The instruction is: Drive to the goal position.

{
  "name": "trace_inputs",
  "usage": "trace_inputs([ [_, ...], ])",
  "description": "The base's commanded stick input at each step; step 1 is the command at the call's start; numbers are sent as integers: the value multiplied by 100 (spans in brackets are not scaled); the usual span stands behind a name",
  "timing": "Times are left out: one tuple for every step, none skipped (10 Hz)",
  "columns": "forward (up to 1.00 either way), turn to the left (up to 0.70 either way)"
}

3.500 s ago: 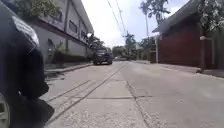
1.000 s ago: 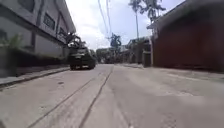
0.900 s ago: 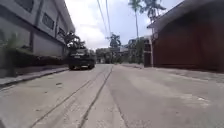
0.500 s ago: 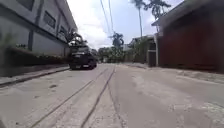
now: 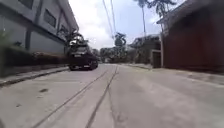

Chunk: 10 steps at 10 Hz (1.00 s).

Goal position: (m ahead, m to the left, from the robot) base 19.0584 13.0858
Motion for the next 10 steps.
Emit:
trace_inputs([
  [100, 0],
  [100, 0],
  [100, 0],
  [100, 0],
  [100, 0],
  [100, 0],
  [100, 0],
  [100, 0],
  [100, 0],
  [100, 0],
])
